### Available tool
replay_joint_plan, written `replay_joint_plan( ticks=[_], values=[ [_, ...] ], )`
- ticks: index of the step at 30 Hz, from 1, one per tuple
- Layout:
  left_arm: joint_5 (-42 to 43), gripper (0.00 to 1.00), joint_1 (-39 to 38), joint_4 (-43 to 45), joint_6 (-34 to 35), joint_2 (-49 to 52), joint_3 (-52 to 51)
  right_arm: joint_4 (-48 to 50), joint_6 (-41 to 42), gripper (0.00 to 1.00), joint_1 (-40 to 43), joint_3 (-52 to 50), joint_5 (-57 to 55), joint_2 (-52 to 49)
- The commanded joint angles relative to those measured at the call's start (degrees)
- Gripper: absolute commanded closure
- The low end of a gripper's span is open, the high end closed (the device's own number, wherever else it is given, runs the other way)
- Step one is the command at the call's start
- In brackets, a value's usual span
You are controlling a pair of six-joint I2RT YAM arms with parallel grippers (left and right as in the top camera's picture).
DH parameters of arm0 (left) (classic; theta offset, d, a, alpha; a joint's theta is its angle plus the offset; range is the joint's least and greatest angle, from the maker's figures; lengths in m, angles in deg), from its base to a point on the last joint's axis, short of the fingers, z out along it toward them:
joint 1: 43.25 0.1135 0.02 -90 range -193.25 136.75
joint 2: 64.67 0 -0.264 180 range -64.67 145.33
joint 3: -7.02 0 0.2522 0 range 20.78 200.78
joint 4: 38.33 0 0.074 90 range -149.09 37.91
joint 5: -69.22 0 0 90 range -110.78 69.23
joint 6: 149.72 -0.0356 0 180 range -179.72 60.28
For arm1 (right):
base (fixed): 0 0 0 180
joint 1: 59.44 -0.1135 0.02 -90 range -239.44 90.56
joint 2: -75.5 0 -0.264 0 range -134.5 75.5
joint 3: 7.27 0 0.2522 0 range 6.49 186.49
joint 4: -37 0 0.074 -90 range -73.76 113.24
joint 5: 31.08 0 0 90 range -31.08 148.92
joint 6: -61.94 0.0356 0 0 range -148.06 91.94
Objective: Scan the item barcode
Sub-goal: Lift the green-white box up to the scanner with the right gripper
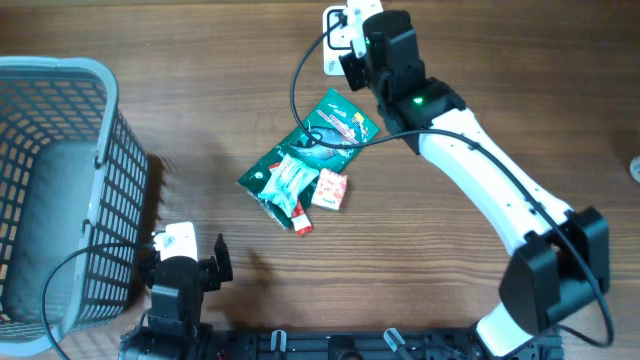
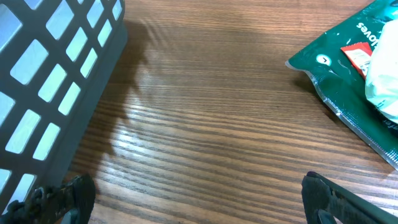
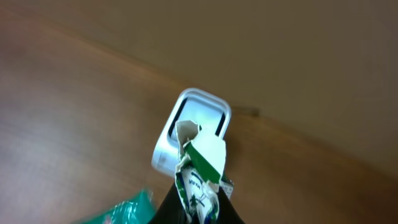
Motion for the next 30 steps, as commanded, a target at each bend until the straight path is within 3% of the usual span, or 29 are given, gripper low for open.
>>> replay_joint_plan(
  ticks=[1, 4, 9, 11, 24, 30],
  values=[
    [0.5, 0.00, 0.3, -0.1, -1.1, -0.4, -0.7, 6.8, -5.6, 0.95, 0.1, 0.9, -6.0, -5.6],
    [0.5, 0.00, 0.3, -0.1, -1.1, -0.4, -0.7, 12.8, -12.3, 0.95, -0.3, 0.9, -10.8, -9.9],
    [0.5, 0.00, 0.3, -0.1, -1.1, -0.4, -0.7, 26.9, -32.6, 0.96, -1.4, 0.9, -23.0, -17.7],
    [0.5, 0.00, 0.3, -0.1, -1.1, -0.4, -0.7, 29.3, -36.0, 0.96, -1.6, 0.9, -23.4, -19.0],
    [0.5, 0.00, 0.3, -0.1, -1.1, -0.4, -0.7, 31.5, -35.8, 0.94, -4.7, 1.0, -19.5, -22.4],
    [0.5, 0.00, 0.3, -0.1, -1.1, -0.4, -0.7, 30.6, -26.0, 0.96, -5.2, 2.4, -25.2, -22.4]
  ],
)
